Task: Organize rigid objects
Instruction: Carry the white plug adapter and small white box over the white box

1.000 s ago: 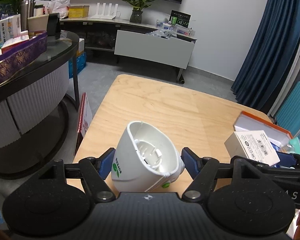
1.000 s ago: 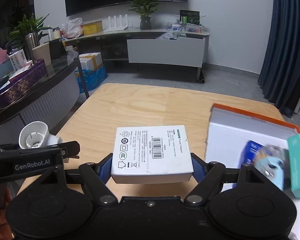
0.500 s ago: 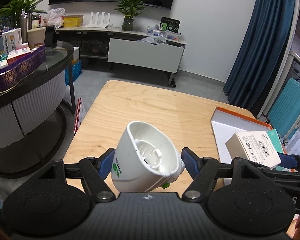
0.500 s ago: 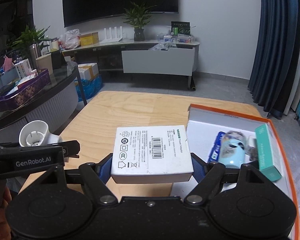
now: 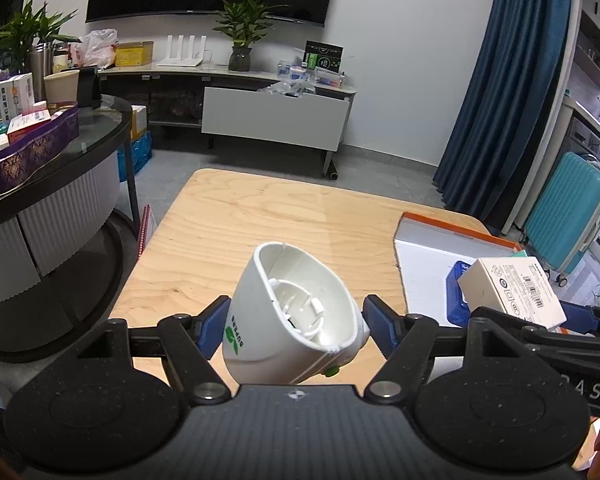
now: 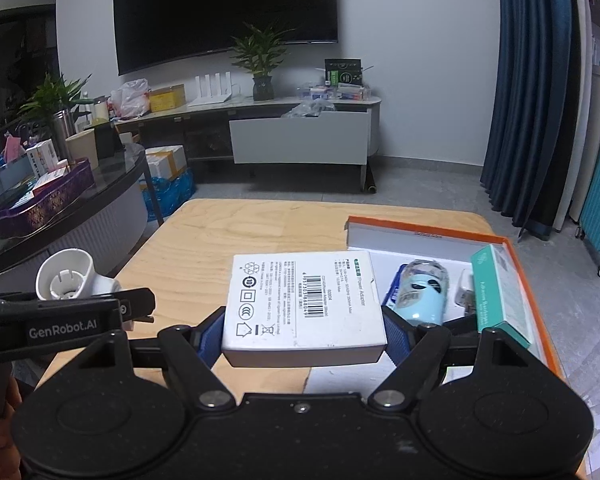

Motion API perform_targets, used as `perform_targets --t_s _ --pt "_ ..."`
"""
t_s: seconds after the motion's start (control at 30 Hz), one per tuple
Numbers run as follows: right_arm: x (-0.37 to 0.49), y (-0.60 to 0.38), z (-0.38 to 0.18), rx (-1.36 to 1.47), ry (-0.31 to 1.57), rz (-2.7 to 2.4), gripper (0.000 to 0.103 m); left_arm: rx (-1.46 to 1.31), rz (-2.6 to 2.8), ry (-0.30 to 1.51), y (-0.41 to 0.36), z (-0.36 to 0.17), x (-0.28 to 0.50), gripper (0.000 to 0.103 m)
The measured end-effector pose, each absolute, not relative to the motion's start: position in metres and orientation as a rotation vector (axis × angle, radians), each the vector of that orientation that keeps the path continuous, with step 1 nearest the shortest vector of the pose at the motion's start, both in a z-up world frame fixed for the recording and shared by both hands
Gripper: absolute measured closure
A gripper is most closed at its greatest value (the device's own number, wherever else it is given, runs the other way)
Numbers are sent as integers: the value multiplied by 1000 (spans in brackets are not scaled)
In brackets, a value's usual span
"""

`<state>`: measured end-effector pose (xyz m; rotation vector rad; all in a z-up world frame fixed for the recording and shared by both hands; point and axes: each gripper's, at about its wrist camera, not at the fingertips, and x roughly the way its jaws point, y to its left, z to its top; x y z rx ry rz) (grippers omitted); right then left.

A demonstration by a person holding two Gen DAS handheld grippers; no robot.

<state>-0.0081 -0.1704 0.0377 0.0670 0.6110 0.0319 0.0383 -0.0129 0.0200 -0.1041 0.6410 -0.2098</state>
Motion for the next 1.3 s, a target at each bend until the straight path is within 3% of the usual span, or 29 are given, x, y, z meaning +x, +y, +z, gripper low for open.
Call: perform_targets --t_s 1.3 --pt "-36 -199 50 79 556 -26 11 -77 -289 615 -32 27 28 30"
